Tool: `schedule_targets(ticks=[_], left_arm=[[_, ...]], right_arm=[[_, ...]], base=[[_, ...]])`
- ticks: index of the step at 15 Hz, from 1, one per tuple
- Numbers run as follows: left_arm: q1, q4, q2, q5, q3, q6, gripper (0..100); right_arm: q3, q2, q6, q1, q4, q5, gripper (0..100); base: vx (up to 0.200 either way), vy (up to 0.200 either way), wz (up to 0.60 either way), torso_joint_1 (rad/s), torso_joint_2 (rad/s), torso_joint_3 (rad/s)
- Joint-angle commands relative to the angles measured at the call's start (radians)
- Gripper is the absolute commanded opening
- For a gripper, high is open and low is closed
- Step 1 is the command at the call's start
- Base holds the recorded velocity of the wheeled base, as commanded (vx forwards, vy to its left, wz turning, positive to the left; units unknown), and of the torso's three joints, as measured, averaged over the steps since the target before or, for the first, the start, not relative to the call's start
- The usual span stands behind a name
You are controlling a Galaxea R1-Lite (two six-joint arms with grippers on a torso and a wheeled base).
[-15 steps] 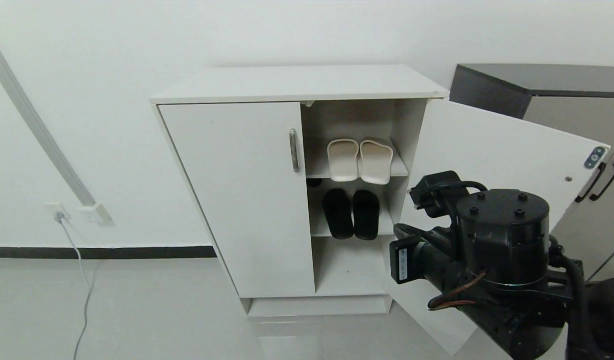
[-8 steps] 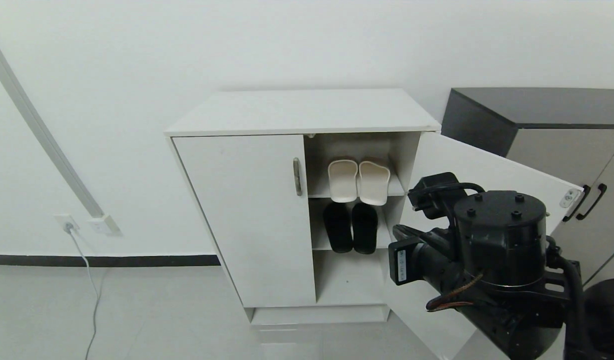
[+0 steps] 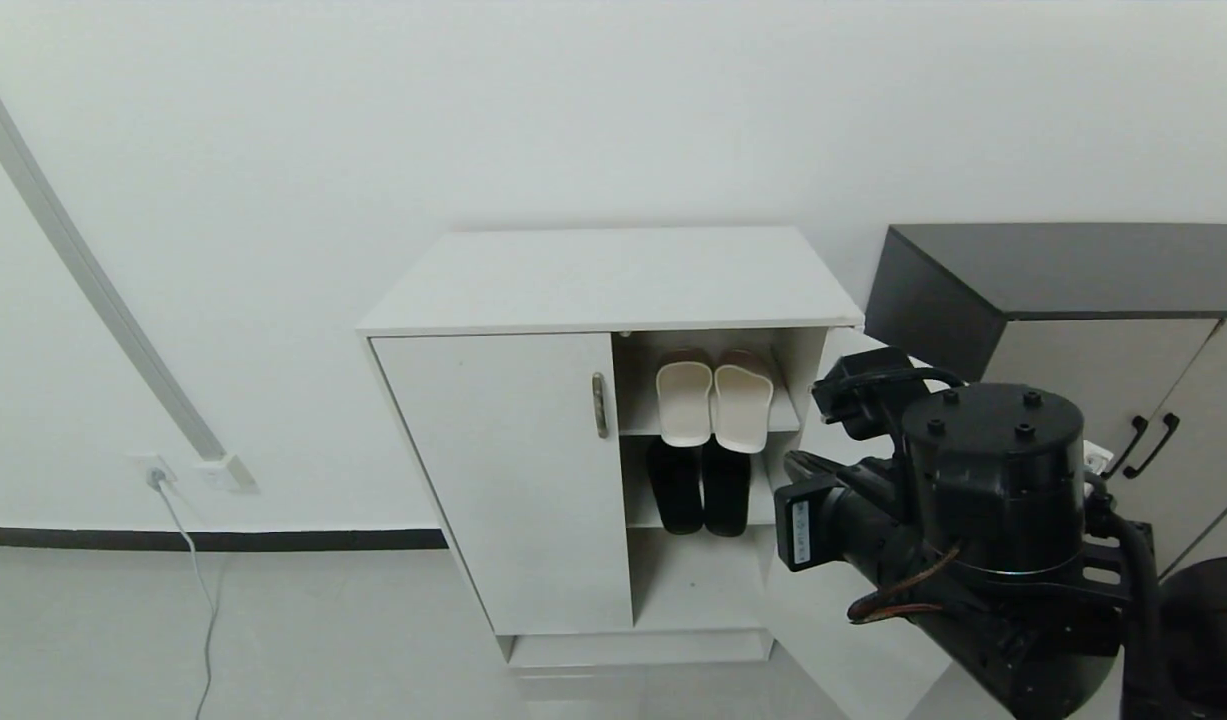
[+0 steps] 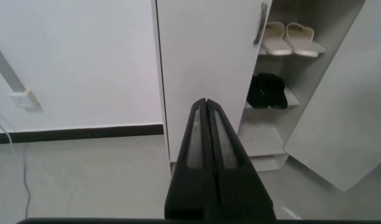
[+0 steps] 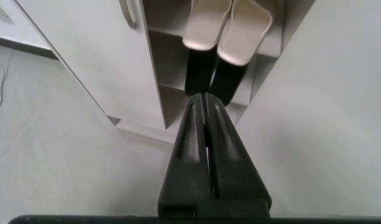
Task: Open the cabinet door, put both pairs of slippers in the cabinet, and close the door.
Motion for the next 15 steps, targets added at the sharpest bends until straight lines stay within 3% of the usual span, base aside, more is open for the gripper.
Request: schedule_targets(ticks=[1,9,15], left_arm=[[0.0,0.0,0.0,-0.002,0.0,0.001,0],[0.0,0.0,0.0,0.0,0.0,0.0,0],[0.0,0.0,0.0,0.0,0.0,0.0,0]], right_arm=[[0.0,0.002,0.0,-0.002,-0.001,0.0,0],[0.006,0.002,0.003,-0.005,-0.004,0.003,0],[0.008,0.005,0.003,-0.005,-0.002,0.017,0]], base=[[0.0,0.0,0.0,0.217,-0.52,-0.32],[0.0,0.0,0.0,0.243,-0.55,-0.312],[0.0,0.0,0.0,0.02,-0.04,-0.024]])
